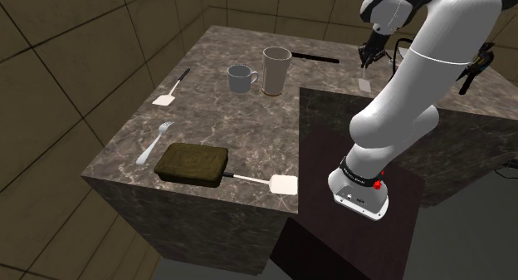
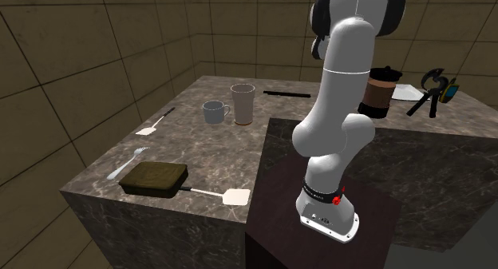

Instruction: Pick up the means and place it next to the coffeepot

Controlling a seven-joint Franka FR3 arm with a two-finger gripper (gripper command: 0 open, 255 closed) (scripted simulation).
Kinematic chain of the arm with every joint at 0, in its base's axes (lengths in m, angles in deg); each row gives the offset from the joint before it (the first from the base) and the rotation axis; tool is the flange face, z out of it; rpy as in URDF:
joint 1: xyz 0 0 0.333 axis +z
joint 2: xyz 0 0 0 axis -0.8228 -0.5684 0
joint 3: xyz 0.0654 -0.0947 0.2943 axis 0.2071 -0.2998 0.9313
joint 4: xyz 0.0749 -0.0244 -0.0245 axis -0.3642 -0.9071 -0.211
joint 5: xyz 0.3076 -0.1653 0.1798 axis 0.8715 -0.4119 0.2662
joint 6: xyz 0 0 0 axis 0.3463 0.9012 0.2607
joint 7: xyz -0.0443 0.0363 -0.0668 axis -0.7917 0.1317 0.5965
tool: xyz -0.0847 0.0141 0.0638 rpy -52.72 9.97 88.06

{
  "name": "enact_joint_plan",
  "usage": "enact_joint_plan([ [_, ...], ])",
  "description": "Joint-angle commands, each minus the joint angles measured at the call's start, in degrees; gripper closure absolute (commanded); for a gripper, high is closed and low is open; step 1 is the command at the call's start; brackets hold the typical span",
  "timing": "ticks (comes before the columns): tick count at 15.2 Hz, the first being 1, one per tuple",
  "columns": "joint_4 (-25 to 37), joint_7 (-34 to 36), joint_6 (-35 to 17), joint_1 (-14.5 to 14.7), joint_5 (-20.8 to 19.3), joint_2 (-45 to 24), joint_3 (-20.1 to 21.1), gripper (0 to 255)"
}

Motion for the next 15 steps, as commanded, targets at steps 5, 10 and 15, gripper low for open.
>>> enact_joint_plan([
  [5, -1.9, -2.0, -4.1, -0.5, 2.7, -3.0, 0.3, 255],
  [10, -2.4, -2.6, -5.4, -0.7, 3.6, -3.9, 0.5, 255],
  [15, -2.4, -2.6, -5.4, -0.7, 3.6, -3.9, 0.5, 255],
])
